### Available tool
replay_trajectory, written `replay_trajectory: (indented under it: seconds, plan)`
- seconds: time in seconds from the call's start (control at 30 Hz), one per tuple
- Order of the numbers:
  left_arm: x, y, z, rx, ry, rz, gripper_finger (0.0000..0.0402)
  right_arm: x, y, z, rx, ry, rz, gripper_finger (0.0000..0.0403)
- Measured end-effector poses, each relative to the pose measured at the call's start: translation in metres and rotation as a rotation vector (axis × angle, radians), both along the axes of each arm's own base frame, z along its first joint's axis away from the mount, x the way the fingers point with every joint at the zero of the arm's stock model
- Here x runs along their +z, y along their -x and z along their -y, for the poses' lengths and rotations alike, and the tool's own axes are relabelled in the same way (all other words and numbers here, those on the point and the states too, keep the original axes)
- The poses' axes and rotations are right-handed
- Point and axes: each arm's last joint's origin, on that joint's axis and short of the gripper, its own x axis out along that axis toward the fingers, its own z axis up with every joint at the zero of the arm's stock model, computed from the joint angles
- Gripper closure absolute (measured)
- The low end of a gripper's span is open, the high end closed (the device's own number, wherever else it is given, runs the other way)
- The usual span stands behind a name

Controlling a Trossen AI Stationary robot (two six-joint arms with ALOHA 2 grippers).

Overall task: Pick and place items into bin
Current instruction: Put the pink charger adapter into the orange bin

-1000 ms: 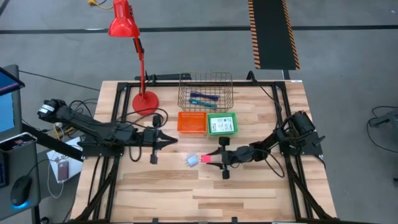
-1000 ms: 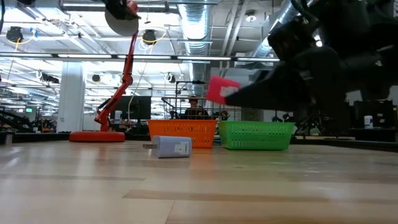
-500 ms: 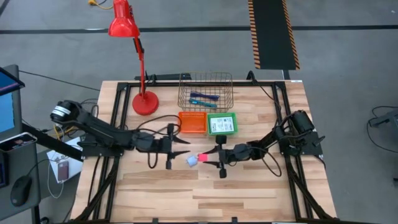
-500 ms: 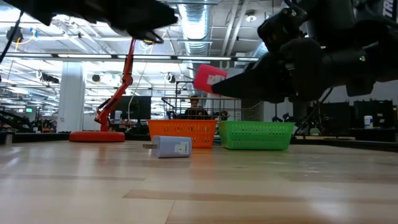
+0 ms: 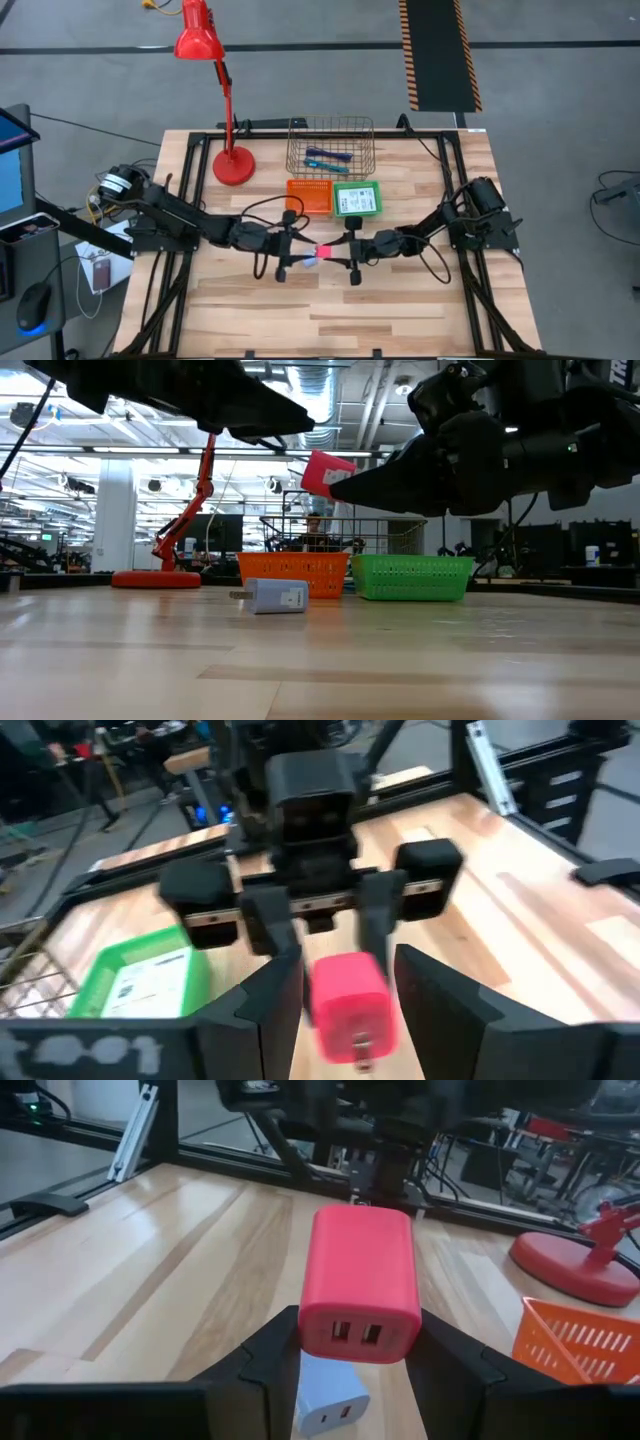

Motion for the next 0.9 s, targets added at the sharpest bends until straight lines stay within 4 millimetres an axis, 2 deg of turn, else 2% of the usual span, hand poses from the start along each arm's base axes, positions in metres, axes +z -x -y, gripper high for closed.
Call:
replay_trajectory:
  seconds: [0.27, 0.5, 0.9]
  plan:
    - [-0.0077, 0.0044, 0.0072, -0.057, -0.012, -0.085, 0.0251, 0.0, 0.0, 0.0, 0.0, 0.002, 0.0, 0.026]
    - [-0.0081, 0.0049, 0.0087, -0.073, -0.008, -0.09, 0.0251, 0.0017, -0.0002, -0.0001, 0.0, -0.003, 0.016, 0.0258]
    - [-0.0083, 0.0032, 0.0013, 0.013, -0.043, -0.086, 0.0251, 0.0029, -0.0004, -0.0003, 0.005, -0.009, 0.029, 0.0258]
